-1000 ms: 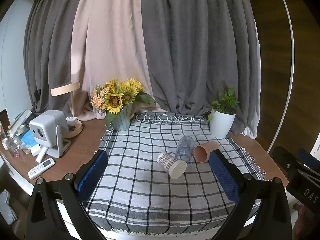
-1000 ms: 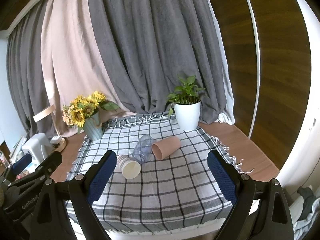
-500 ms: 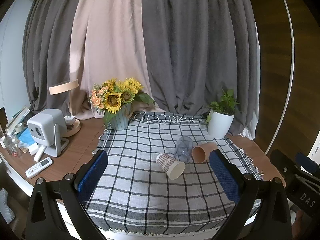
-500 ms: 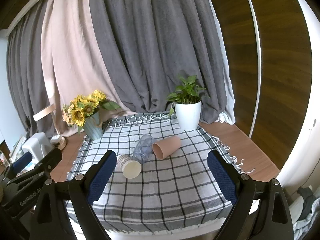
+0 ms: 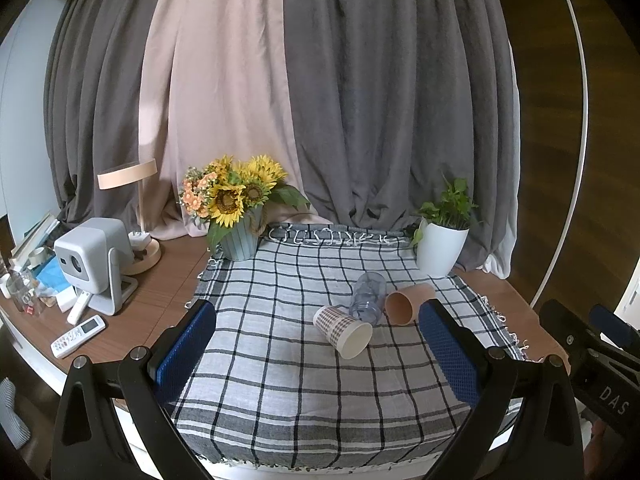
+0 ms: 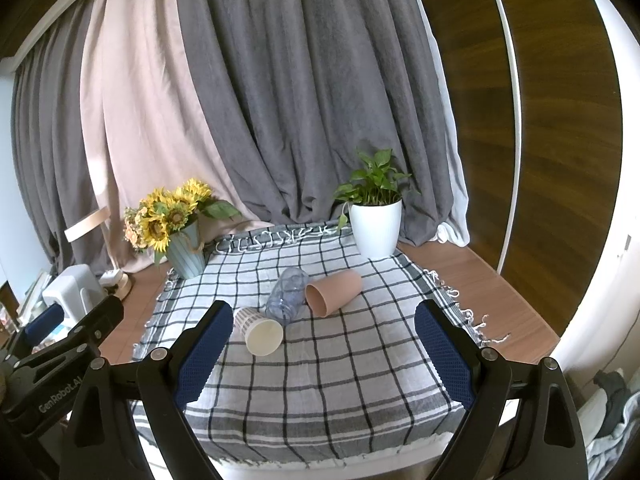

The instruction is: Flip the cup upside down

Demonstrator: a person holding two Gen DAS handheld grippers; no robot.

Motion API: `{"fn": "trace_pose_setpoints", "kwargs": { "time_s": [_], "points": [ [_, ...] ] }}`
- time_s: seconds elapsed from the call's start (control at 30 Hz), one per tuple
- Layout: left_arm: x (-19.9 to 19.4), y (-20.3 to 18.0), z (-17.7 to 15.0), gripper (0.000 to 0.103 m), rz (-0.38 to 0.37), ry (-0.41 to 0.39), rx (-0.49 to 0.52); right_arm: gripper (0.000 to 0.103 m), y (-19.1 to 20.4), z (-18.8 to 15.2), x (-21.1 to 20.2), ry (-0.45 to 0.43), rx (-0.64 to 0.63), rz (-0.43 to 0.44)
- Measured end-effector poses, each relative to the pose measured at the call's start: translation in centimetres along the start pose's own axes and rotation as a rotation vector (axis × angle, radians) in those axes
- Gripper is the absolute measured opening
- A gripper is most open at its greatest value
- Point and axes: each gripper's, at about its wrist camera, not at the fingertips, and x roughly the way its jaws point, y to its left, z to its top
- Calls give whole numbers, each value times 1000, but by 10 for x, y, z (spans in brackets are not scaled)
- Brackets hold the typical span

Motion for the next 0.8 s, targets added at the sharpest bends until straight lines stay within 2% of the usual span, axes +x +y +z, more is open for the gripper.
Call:
{"fn": "trace_pose_setpoints", "kwargs": {
  "time_s": [0.47, 0.8],
  "points": [
    [3, 14, -3, 103, -16, 25, 18, 93, 0, -11, 4, 10, 3, -6],
    [20, 25, -6, 103, -16, 67, 32, 93, 18, -17, 19, 45, -1, -3]
  ]
}}
